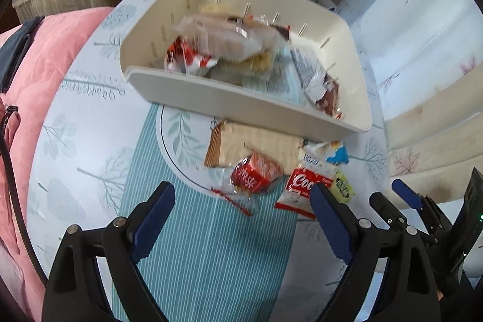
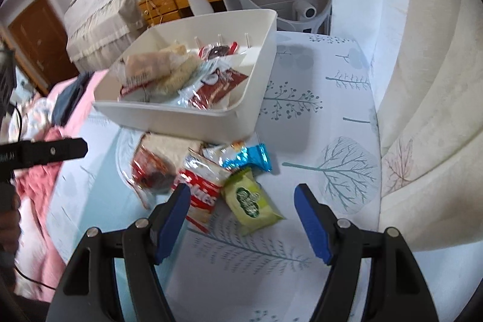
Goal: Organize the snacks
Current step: 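Withdraw both grippers from the tray toward the remaining snacks, then grasp the red candy with the left gripper while the right gripper grasps the green cake pack, then carry both snacks over the tray and open both grippers to drop them, then withdraw both grippers and move toward the brown biscuit and Cookies bag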
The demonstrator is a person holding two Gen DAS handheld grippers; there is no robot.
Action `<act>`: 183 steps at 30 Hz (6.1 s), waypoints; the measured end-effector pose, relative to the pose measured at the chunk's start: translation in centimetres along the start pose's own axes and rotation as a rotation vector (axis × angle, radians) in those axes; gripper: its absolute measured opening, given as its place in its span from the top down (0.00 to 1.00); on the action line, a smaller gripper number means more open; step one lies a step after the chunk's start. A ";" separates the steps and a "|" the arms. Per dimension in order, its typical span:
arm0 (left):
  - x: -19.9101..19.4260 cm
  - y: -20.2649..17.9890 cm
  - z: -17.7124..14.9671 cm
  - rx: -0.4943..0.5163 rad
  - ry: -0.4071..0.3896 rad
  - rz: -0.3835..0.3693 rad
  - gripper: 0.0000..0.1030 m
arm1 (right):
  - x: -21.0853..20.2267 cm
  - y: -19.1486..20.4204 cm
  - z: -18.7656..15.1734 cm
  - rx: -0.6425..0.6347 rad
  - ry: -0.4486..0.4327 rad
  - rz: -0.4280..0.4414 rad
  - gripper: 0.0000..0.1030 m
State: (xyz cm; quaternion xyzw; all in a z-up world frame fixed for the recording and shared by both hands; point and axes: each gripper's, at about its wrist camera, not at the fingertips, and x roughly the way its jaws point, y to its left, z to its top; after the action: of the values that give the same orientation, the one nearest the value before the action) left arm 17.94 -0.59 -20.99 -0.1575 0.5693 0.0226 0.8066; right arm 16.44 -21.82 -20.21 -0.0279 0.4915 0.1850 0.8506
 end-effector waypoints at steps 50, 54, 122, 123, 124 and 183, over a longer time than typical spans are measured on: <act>10.7 -1.4 -0.4 0.068 0.172 0.033 0.46 | 7.1 1.9 -2.5 -0.319 0.111 -0.035 0.63; 10.7 -1.2 -1.1 0.045 0.195 0.023 0.46 | 6.7 2.1 -2.9 -0.308 0.135 -0.042 0.63; -5.8 10.9 18.0 0.328 0.008 -0.173 0.38 | -0.2 11.3 11.4 0.510 -0.172 -0.184 0.62; -5.6 10.9 18.1 0.321 0.005 -0.172 0.34 | -0.2 11.2 11.4 0.516 -0.173 -0.193 0.62; -5.5 10.9 18.2 0.312 -0.001 -0.180 0.32 | -0.2 11.1 11.4 0.523 -0.172 -0.202 0.61; -1.9 4.1 0.3 0.733 -0.183 -0.198 0.16 | 1.9 9.1 -3.9 0.466 0.012 -0.137 0.39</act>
State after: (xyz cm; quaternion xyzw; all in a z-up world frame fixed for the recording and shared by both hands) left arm 16.66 3.70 -20.11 0.0896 0.4475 -0.2464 0.8550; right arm 11.00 -13.64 -22.61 0.1348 0.5227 0.0083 0.8417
